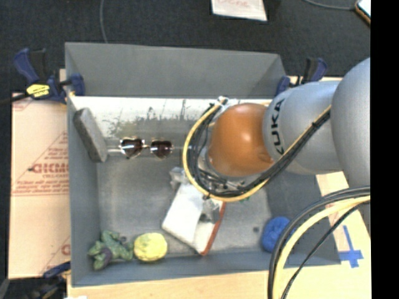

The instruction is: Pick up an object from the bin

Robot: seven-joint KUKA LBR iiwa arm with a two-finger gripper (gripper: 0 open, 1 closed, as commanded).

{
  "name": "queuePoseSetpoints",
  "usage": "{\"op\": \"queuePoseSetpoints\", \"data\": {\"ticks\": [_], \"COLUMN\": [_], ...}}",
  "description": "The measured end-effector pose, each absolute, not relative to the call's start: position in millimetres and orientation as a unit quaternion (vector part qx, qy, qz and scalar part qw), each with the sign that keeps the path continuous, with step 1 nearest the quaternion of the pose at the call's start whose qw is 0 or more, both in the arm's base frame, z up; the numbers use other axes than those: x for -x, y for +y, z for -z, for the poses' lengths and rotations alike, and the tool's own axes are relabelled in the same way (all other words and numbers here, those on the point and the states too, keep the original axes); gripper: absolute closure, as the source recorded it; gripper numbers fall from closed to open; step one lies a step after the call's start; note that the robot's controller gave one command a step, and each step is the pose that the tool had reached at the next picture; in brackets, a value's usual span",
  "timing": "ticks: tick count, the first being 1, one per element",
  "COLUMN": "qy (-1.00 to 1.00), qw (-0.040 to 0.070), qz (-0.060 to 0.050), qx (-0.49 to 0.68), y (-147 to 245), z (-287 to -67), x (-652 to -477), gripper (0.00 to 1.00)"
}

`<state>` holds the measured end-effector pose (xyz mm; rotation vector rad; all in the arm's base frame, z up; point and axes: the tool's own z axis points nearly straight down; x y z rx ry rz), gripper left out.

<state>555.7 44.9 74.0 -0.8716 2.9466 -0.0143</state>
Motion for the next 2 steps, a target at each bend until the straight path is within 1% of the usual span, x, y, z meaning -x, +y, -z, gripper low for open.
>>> {"op": "queuePoseSetpoints", "data": {"ticks": [1,2], "qy": [0.996,0.998], "qw": [0.038,0.041], "qz": [-0.003,-0.005], "qx": [0.084,0.051], "y": [72.3,79.3], "z": [-81.0,-83.9], "x": [-545.1,-544.4], "gripper": [0.0,1.0]}}
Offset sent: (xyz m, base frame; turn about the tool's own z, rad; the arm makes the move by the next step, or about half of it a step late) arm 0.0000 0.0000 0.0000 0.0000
